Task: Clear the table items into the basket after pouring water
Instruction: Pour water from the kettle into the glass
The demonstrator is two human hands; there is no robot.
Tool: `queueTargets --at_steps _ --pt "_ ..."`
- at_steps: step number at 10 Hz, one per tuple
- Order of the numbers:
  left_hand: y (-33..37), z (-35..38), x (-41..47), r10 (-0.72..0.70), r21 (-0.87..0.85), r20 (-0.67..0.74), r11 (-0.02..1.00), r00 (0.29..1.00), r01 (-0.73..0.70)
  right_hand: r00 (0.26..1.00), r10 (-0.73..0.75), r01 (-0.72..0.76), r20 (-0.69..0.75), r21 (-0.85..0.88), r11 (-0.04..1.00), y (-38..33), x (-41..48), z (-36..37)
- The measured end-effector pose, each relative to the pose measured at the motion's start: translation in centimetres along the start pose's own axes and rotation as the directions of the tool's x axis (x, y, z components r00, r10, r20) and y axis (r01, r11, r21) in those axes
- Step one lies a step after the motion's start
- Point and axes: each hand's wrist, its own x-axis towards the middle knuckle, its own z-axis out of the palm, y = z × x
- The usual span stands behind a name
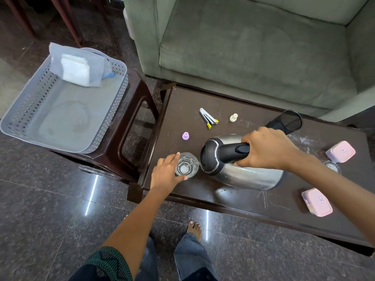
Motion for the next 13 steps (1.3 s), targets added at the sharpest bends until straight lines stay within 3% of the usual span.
queueTargets --at_steps 13 --pt "0.12 0.14 0.00 -0.022 0.024 -0.017 0.999 1.000 0.022 0.999 0.004 -0.002 0.045 -0.034 0.999 -0.49 -0.05 -0.84"
